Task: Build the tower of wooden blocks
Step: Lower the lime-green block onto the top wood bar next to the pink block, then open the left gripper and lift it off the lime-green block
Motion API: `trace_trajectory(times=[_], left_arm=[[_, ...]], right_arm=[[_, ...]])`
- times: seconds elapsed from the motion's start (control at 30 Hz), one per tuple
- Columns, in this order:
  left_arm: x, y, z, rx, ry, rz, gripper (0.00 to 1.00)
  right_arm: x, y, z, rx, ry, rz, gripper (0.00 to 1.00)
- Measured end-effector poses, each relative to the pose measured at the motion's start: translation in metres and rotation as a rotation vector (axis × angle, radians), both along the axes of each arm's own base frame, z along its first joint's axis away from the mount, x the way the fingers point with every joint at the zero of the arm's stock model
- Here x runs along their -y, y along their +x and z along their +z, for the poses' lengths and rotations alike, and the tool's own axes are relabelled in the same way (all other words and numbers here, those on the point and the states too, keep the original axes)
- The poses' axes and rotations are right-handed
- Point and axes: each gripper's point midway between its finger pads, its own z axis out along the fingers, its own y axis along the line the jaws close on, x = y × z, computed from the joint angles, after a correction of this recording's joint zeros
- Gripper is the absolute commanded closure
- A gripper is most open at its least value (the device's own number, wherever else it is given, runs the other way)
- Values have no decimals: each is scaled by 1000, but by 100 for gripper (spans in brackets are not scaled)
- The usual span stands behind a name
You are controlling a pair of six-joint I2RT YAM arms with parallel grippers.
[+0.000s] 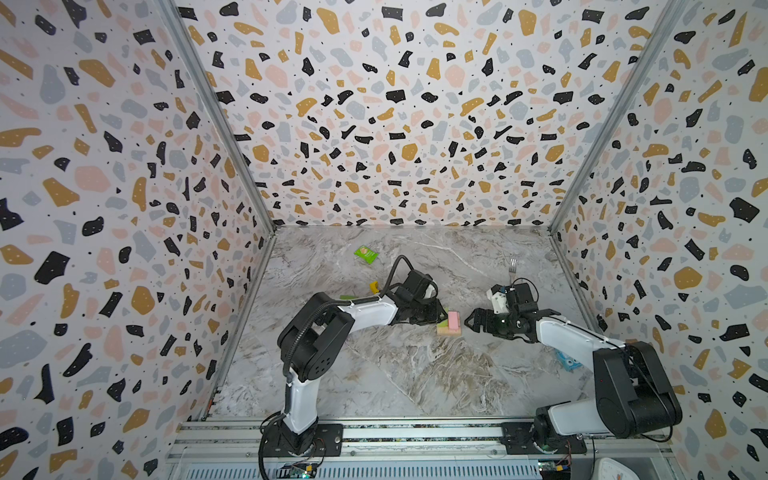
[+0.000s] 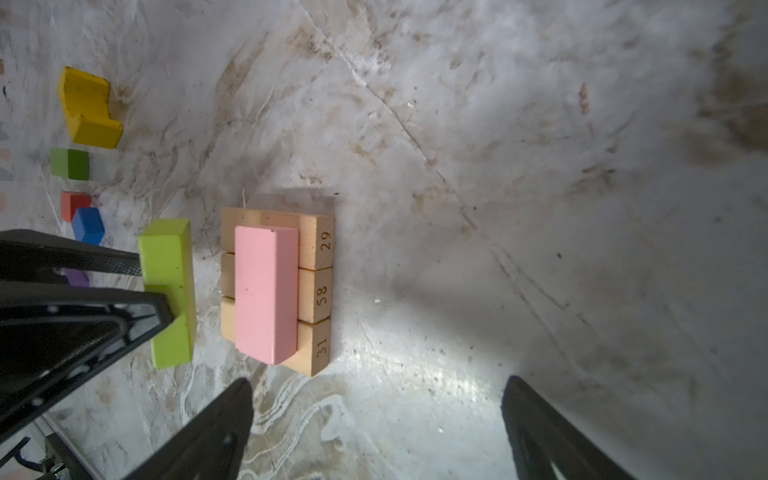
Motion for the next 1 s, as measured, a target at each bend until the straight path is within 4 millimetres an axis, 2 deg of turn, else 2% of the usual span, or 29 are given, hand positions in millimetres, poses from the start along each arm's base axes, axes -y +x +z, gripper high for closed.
trace_trajectory(times=[0.8, 1.0], left_arm=[[0, 0, -4, -2, -4, 4, 62], [-8, -1, -9, 4, 55, -9, 58]], right_arm=[[0, 0, -2, -6, -2, 0, 6], [1, -1, -5, -12, -9, -1, 6]])
